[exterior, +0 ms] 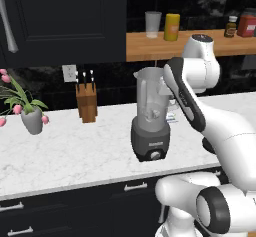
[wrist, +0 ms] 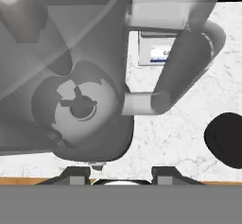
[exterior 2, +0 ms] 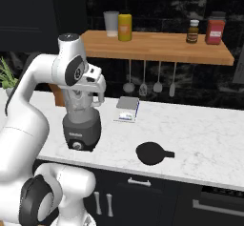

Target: Close the lid blender by securely placing the lid on top.

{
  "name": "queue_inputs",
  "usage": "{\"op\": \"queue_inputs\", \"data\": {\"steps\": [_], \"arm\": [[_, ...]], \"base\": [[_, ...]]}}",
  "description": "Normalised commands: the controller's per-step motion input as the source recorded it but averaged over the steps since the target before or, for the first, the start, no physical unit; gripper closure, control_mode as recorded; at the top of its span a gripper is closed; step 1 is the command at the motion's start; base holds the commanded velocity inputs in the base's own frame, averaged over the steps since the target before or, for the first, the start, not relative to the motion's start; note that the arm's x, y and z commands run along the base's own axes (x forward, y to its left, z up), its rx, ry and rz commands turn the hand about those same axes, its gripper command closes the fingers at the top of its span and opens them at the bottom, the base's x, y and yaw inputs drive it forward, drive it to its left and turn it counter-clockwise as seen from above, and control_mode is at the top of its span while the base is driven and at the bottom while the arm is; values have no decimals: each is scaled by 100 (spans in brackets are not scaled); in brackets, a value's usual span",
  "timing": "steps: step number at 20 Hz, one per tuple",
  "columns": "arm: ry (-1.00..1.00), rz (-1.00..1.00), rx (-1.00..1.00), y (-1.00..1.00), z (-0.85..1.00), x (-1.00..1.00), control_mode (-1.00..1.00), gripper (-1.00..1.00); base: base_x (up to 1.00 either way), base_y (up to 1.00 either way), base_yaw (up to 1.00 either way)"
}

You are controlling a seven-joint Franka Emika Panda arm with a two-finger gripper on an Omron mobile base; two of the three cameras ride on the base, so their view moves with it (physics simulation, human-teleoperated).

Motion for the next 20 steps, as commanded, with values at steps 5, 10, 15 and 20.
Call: {"op": "queue_inputs", "data": {"steps": [5,10,15,20], "arm": [[0,-15,0,-22,-7,-34,-100,-100],[-3,-40,4,-64,-22,-55,-100,-100],[-4,-49,20,-84,-33,-35,-100,-100],[0,-51,22,-84,-29,-5,-100,-100]], "base": [[0,0,0],[0,0,0],[0,0,0],[0,0,0]]}}
